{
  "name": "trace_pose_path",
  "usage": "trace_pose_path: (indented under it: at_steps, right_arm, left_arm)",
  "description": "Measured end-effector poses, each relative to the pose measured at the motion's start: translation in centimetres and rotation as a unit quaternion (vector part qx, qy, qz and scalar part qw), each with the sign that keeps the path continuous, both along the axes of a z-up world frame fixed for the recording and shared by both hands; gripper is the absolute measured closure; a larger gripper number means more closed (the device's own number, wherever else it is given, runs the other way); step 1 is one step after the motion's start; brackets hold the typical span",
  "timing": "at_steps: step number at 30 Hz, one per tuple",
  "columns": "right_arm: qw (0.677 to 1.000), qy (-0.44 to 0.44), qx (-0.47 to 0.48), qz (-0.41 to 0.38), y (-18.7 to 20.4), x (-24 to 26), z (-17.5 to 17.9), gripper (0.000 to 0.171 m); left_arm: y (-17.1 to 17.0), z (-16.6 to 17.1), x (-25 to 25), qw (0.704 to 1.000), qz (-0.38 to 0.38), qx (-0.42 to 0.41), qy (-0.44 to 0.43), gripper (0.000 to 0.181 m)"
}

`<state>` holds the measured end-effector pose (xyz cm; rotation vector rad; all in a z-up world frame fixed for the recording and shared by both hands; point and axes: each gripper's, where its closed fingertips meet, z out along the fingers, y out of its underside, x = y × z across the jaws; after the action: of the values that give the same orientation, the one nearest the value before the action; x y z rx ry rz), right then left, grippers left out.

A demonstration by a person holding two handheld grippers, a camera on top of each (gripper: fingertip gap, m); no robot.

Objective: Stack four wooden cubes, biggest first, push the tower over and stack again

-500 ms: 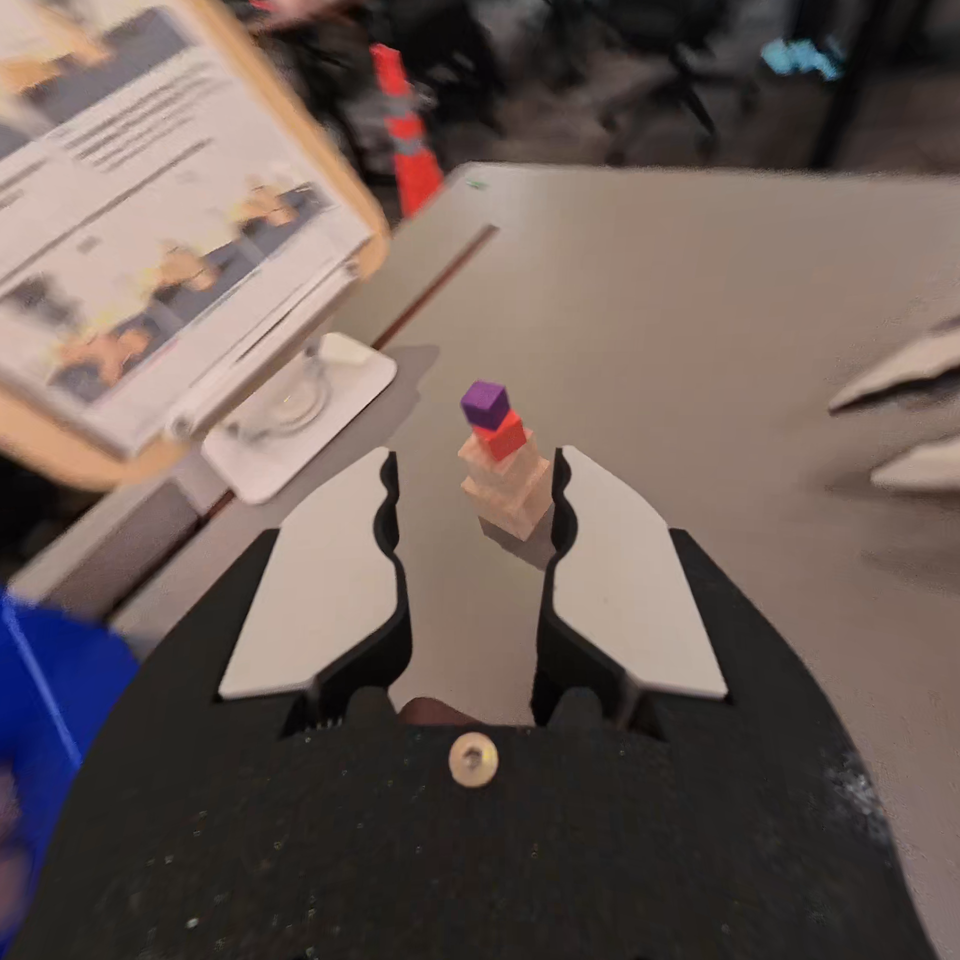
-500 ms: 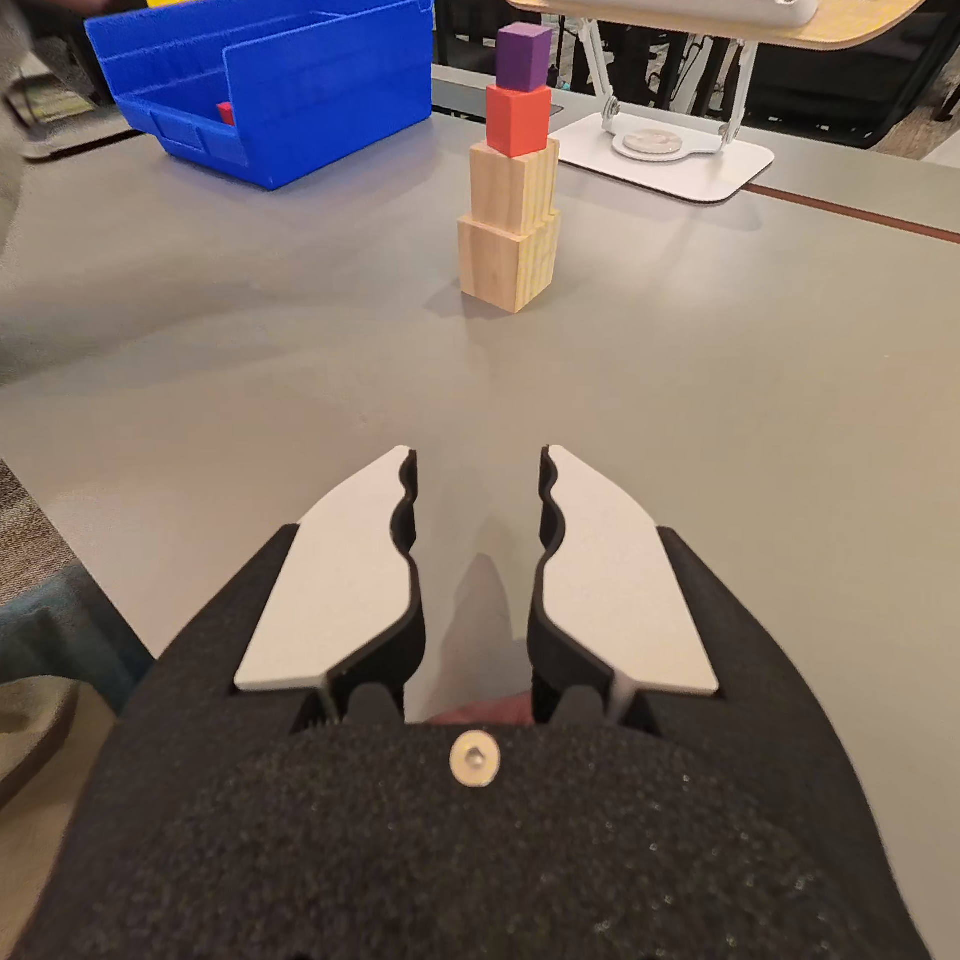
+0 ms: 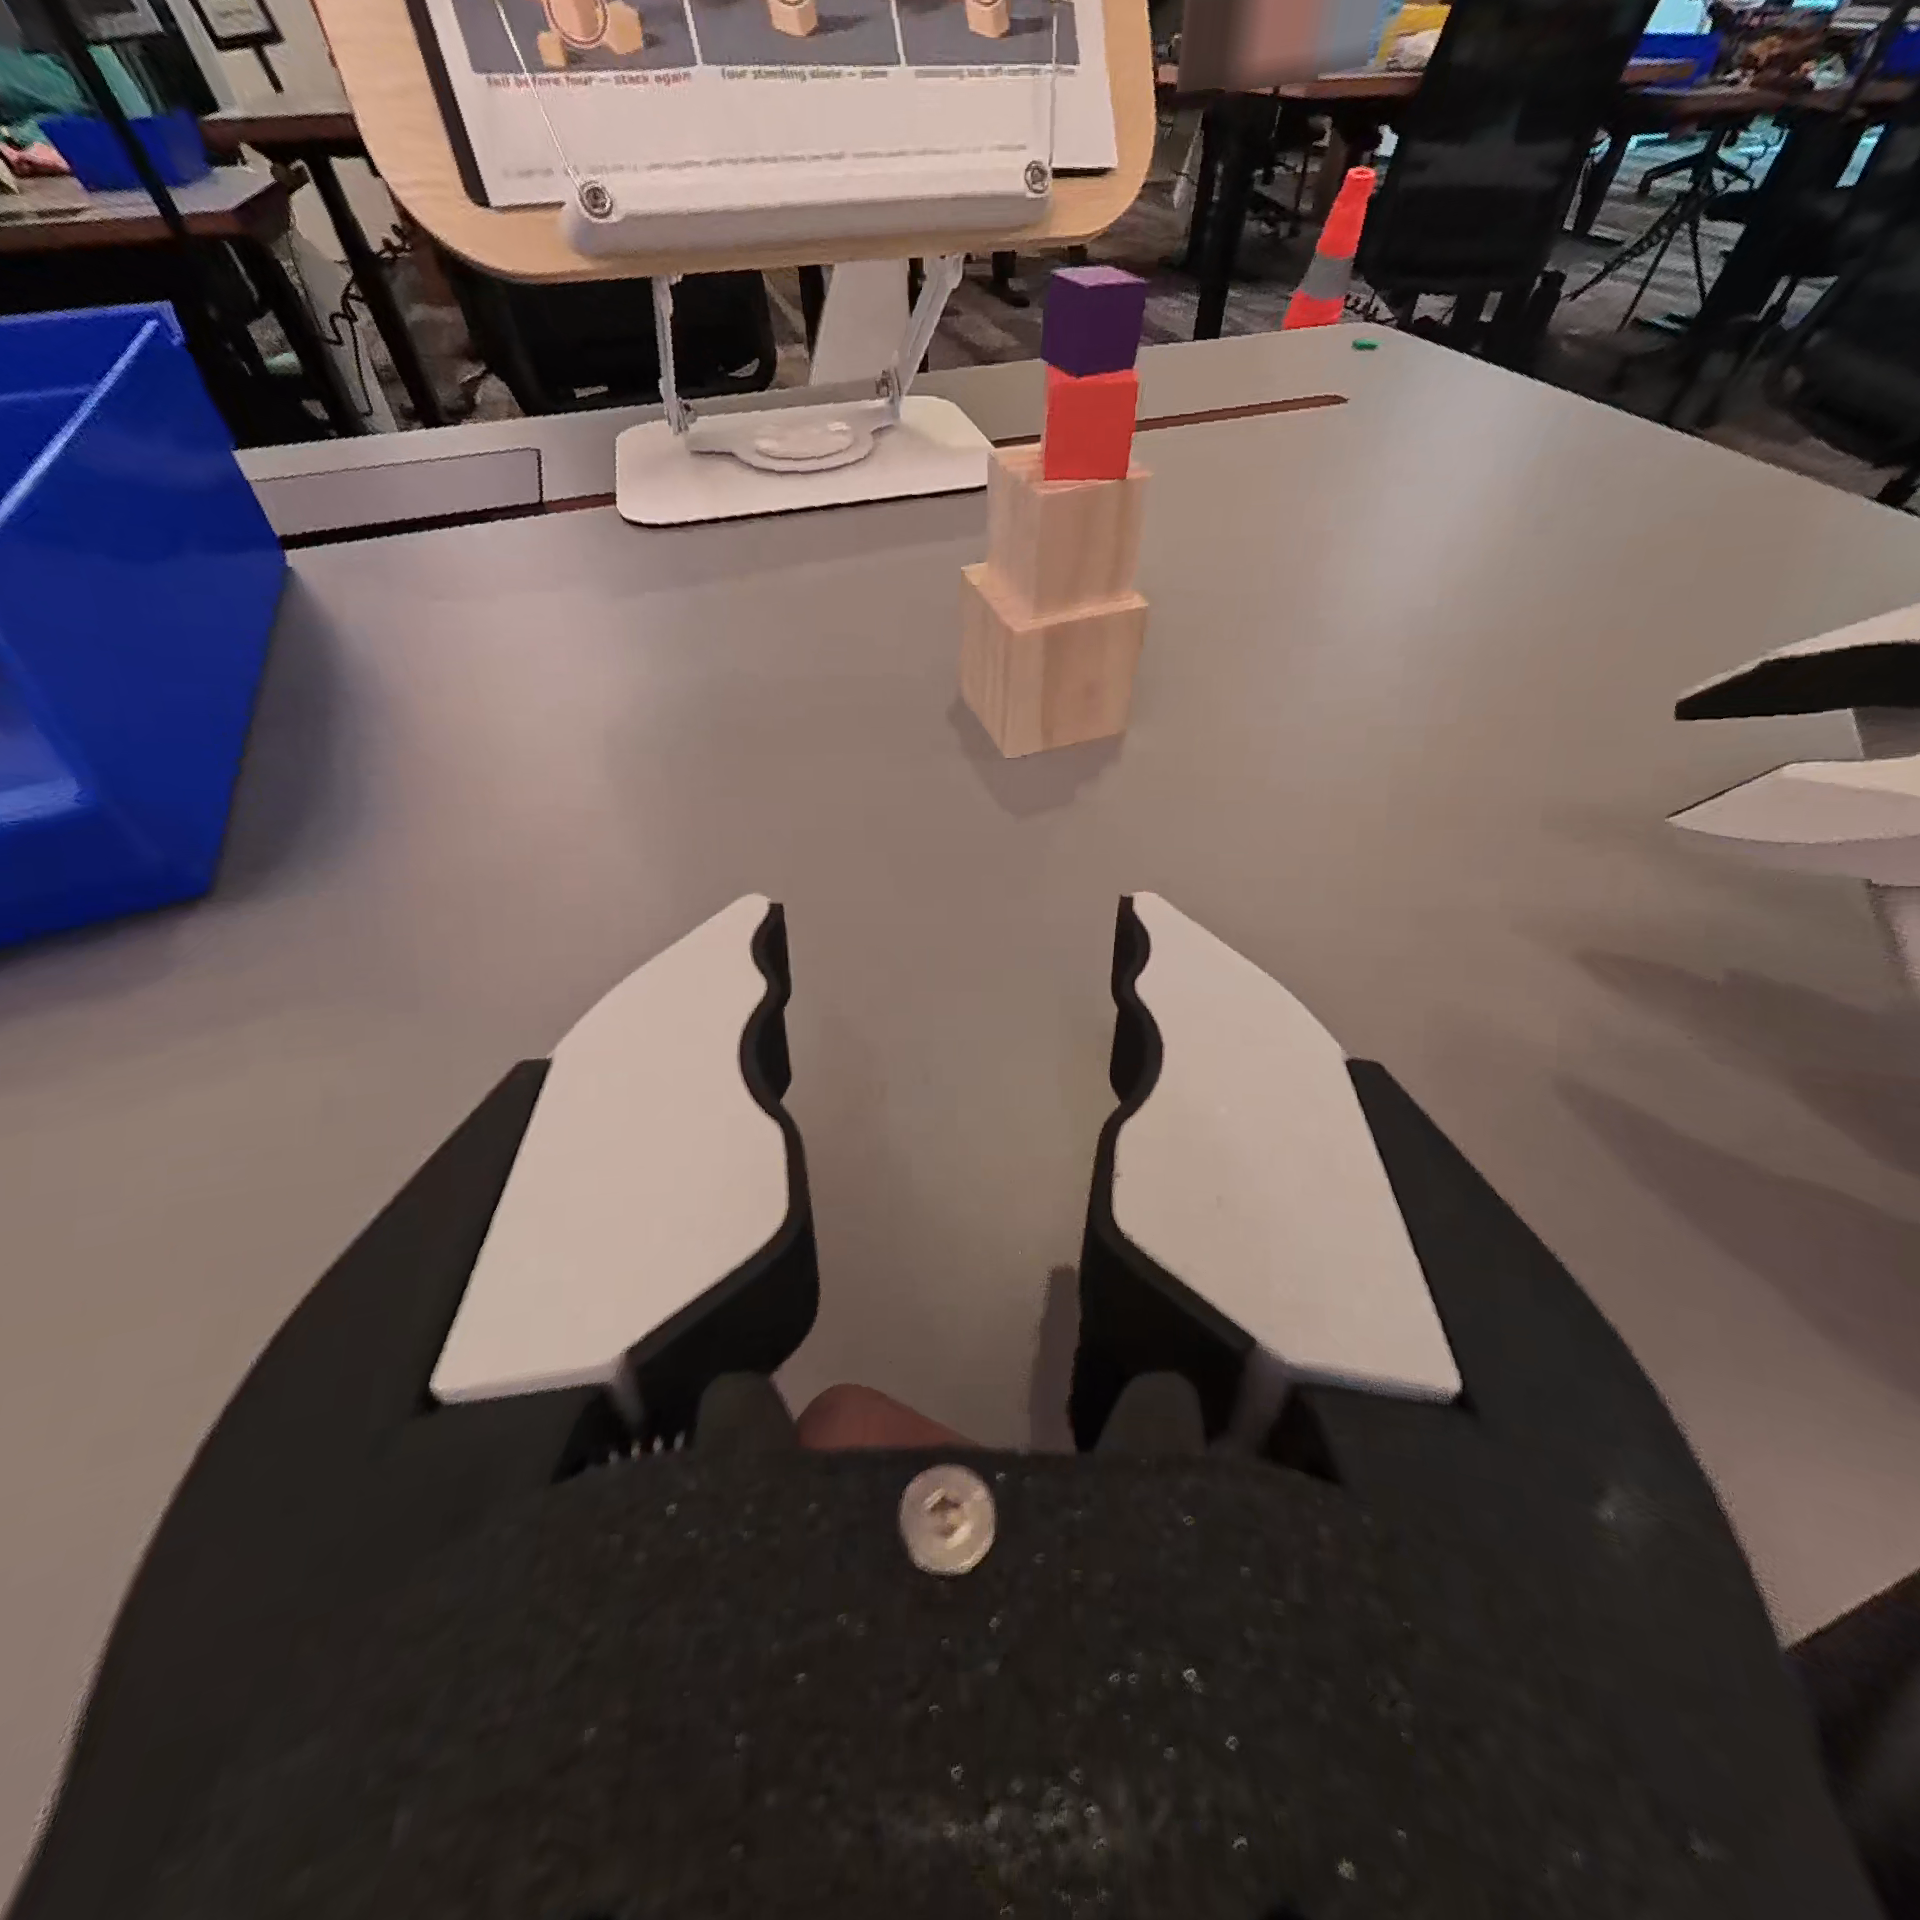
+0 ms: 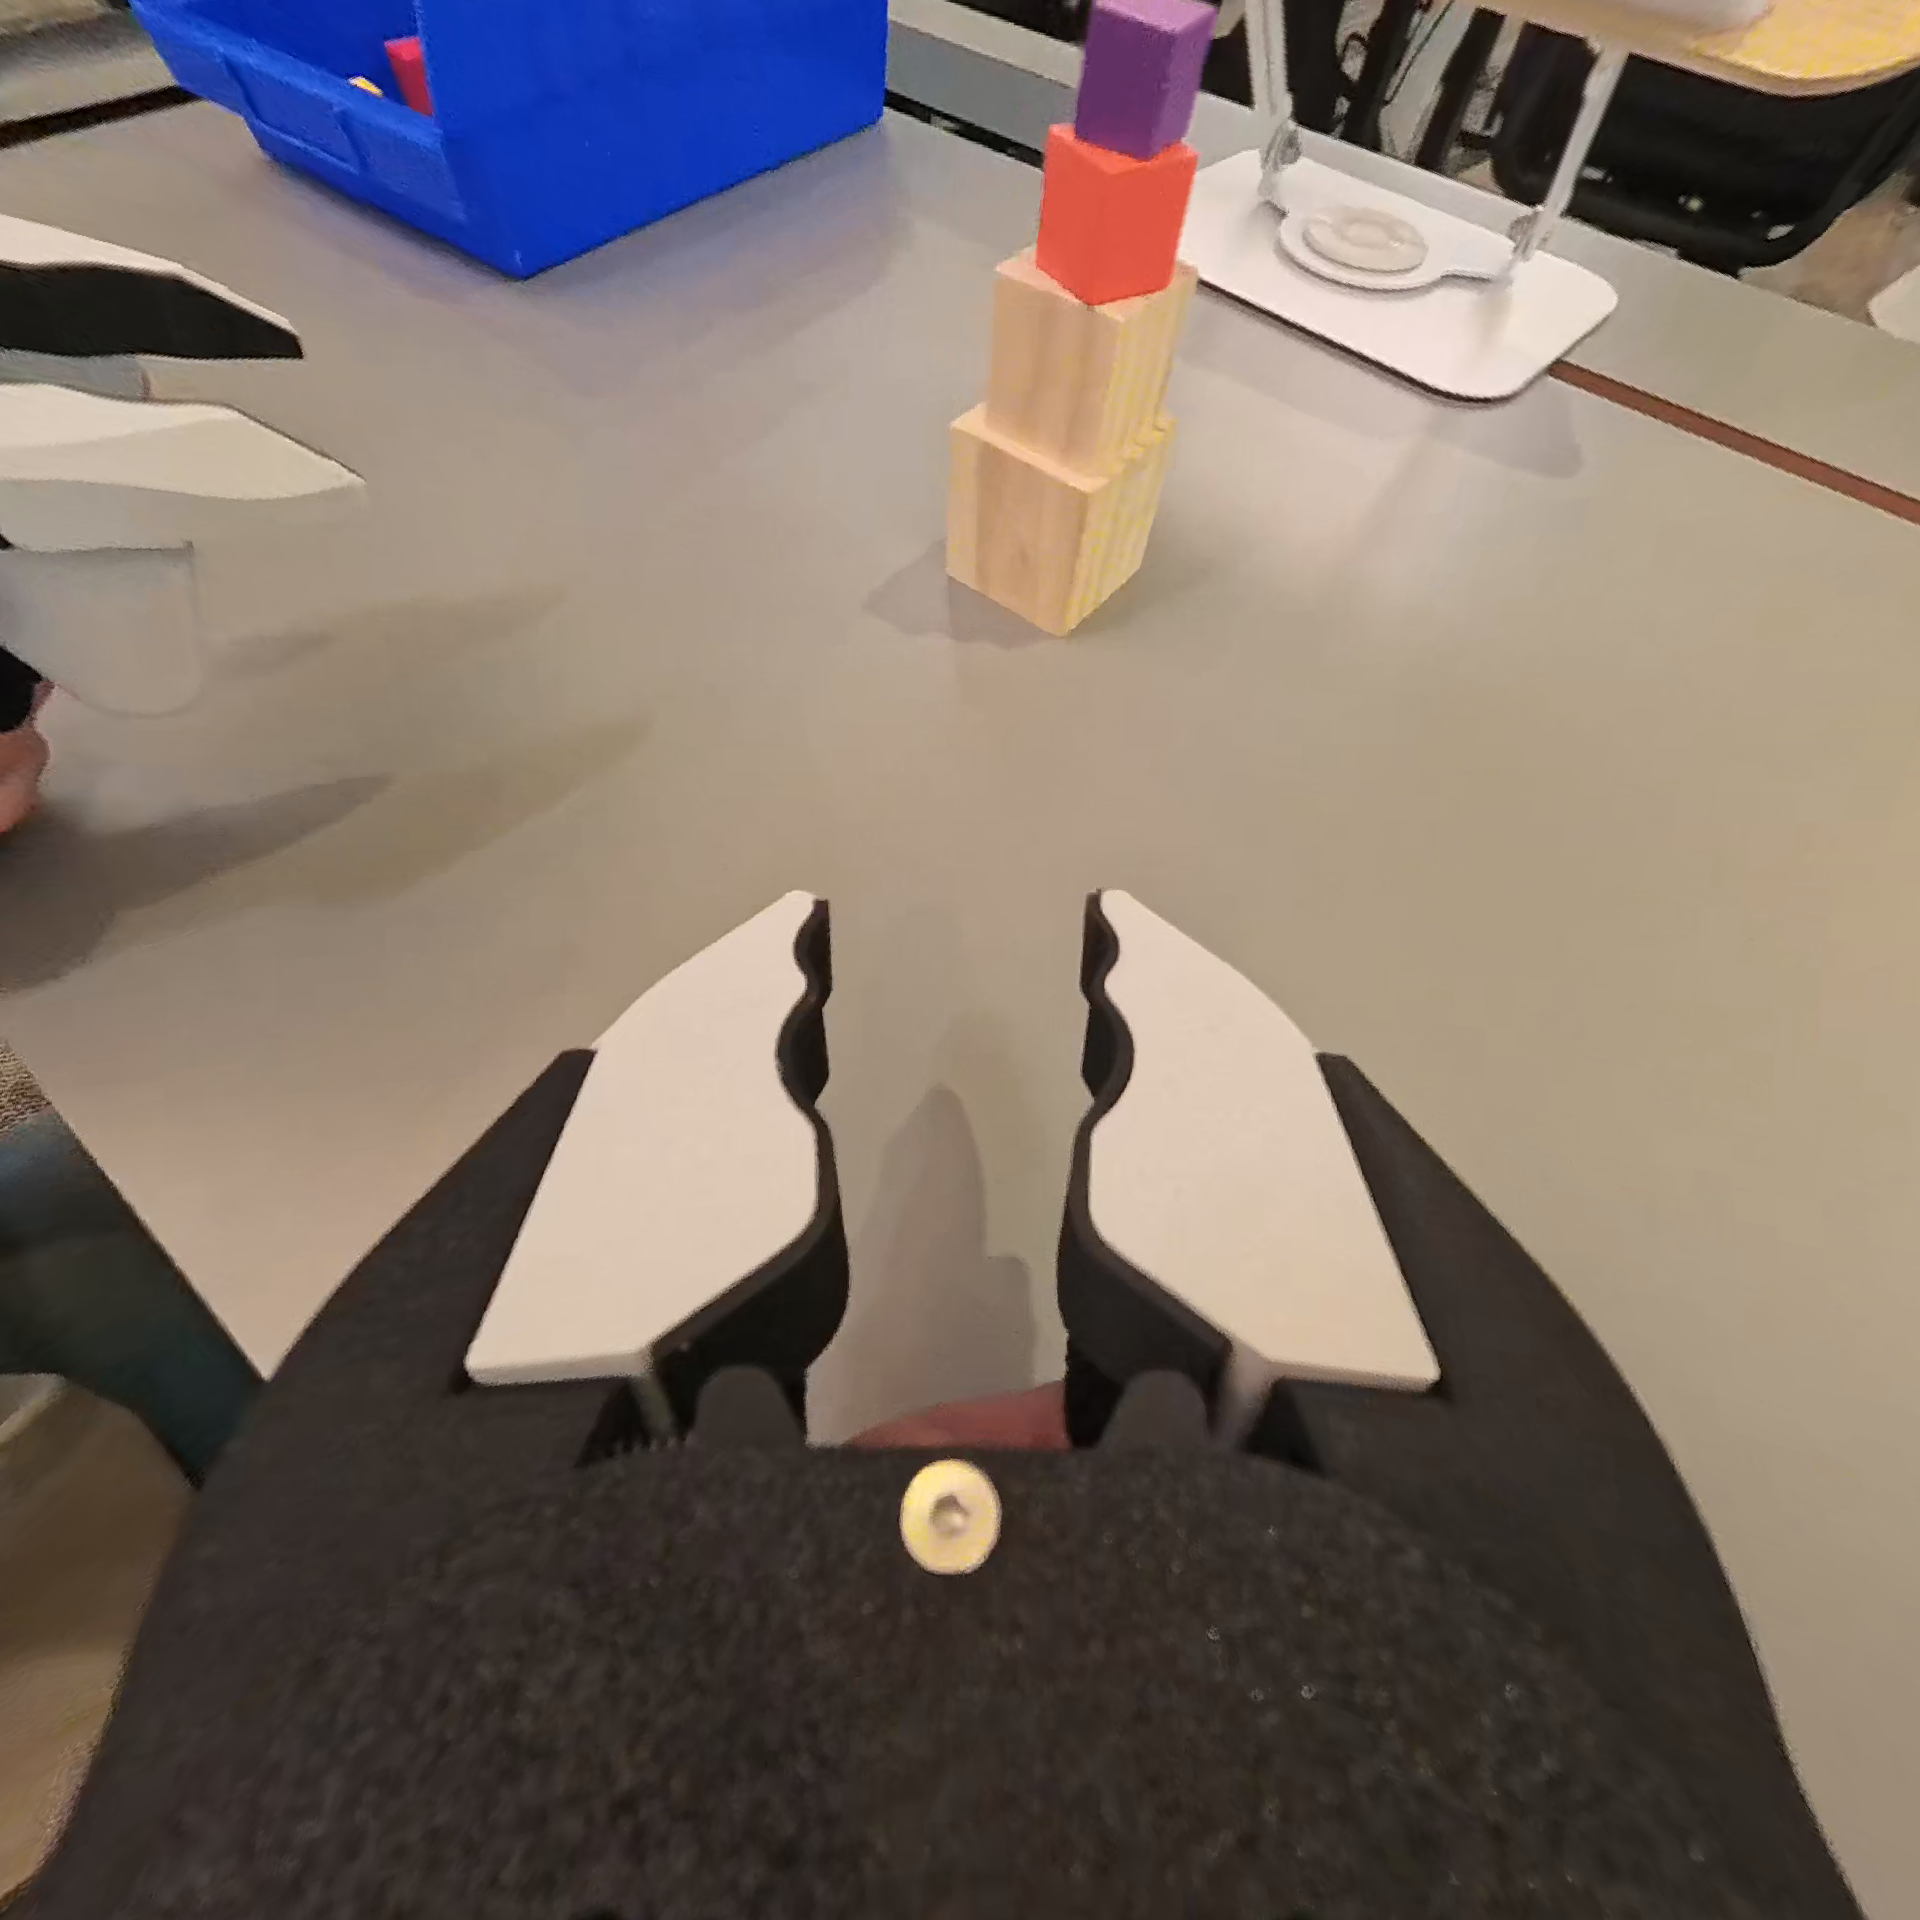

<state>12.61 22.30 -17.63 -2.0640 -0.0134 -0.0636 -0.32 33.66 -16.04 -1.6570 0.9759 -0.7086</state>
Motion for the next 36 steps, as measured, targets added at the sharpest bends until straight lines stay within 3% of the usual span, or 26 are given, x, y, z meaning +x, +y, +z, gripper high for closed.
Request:
trace_pose_path:
  at_steps: [36]
  right_arm:
    - [1.000,-0.005,-0.002,0.007,-0.1,-0.2,-0.6,0.126]
  left_arm:
    - [-0.1,-1.3,0.3,0.999,-0.013,-0.026,0.031,0.123]
